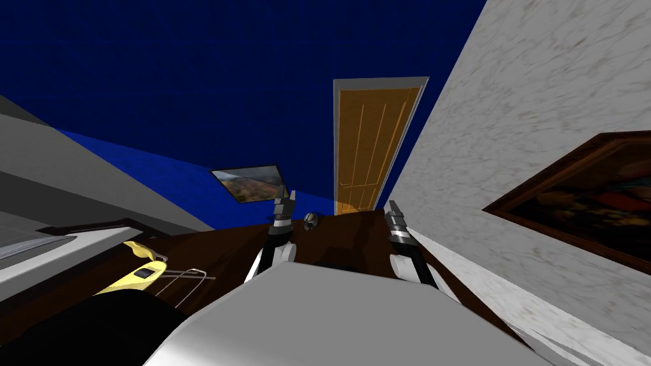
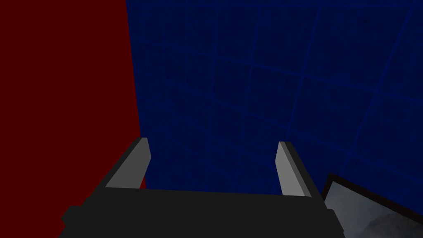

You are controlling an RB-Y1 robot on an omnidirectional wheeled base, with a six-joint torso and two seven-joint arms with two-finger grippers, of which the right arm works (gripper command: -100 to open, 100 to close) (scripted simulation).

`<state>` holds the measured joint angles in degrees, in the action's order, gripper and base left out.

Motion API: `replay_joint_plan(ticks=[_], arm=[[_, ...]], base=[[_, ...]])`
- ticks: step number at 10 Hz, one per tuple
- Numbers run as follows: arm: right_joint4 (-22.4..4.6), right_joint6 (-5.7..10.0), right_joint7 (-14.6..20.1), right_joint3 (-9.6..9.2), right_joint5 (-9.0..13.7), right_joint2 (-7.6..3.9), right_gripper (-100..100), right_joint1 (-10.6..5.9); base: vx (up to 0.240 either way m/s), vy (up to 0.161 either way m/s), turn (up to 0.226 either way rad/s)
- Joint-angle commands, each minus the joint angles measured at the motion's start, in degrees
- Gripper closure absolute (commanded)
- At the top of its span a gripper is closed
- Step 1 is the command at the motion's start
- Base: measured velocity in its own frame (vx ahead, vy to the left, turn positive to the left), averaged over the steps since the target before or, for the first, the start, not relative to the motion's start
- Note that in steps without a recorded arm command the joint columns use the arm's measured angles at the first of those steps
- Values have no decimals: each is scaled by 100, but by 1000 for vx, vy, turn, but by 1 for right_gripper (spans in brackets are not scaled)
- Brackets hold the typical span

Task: Pull the door open

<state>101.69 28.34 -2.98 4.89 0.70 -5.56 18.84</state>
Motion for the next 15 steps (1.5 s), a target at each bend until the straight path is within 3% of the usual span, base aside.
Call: replay_joint_plan(ticks=[1, 10, 11, 15], arm=[[-286, 95, 12, -5, 30, -5, -100, -106], [-1719, 493, 122, 29, 225, -104, -100, -688], [-1777, 493, 122, 29, 225, -104, -100, -688], [-2499, 695, 177, 47, 324, -148, -100, -984]], base=[[92, -3, 95], [87, -14, 105], [68, -15, 48], [83, -16, 110]])
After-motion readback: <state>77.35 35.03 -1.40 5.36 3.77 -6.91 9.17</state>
